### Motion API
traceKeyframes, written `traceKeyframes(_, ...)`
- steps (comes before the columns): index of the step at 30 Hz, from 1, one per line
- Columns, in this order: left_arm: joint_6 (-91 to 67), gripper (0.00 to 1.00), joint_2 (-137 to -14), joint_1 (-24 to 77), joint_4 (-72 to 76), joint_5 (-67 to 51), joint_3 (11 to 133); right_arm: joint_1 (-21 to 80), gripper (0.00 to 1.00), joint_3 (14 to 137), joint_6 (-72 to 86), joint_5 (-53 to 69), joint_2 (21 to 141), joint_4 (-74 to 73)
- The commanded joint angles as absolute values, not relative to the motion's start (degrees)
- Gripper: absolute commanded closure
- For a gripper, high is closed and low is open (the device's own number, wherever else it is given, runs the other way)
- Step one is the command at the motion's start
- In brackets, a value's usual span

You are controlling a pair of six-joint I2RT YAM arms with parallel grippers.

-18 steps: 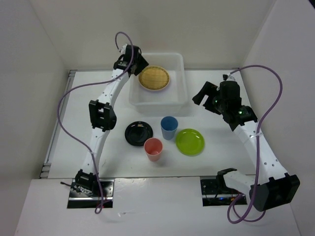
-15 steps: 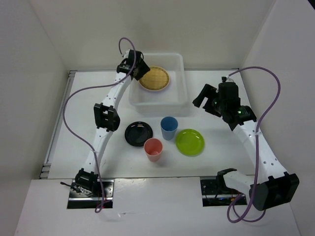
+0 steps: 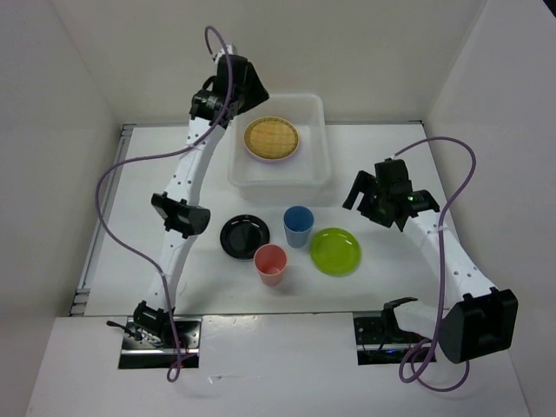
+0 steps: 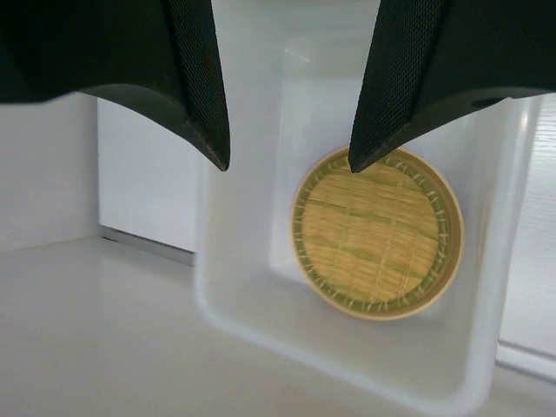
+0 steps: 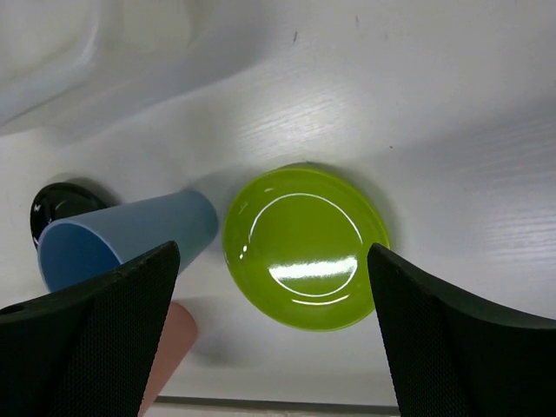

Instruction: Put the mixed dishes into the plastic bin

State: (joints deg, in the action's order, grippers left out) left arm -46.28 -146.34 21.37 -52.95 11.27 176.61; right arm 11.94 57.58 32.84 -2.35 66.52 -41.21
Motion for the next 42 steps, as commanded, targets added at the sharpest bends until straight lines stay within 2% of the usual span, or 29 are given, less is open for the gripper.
traceKeyframes(1,-39.3,0.36,-133.8,21.7,-55.9,12.6,179.8,11.3,0.07,54.8,38.7,-1.2,65.6,-38.9)
traceKeyframes(10,-31.5,0.36,-109.7,23.0,-67.3,8.2,179.8,10.1,0.07,45.1,48.9,-0.6,60.5,-34.1)
traceKeyframes(13,-30.6,0.36,-100.4,23.0,-67.3,9.3,171.7,10.1,0.07,43.7,51.1,-2.8,58.3,-34.1)
traceKeyframes(16,-30.0,0.36,-90.2,23.0,-66.4,12.4,158.9,9.5,0.08,42.4,51.9,-3.9,57.2,-34.6)
traceKeyframes(18,-29.4,0.36,-78.4,23.0,-56.9,13.1,139.3,9.5,0.08,40.8,52.5,-3.9,57.2,-34.6)
traceKeyframes(19,-30.3,0.36,-67.9,23.0,-52.0,12.4,130.5,9.5,0.08,40.8,52.5,-3.9,57.2,-34.1)
traceKeyframes(22,-34.0,0.37,-56.5,23.0,-40.4,14.5,107.0,9.5,0.08,40.0,53.8,-3.9,58.0,-34.1)
traceKeyframes(23,-34.7,0.37,-53.5,23.0,-40.4,14.5,104.4,9.5,0.08,38.8,54.3,-3.9,58.0,-33.2)
traceKeyframes(26,-34.7,0.35,-53.4,23.0,-43.7,11.3,97.8,9.5,0.10,35.5,56.3,-2.8,58.0,-31.8)
traceKeyframes(31,-38.2,0.33,-50.1,23.0,-40.9,4.8,84.4,9.5,0.10,32.0,59.1,-4.1,55.6,-31.1)
traceKeyframes(42,-36.7,0.32,-50.1,23.0,-39.6,4.7,82.1,9.5,0.13,27.0,61.0,-2.1,55.6,-27.3)
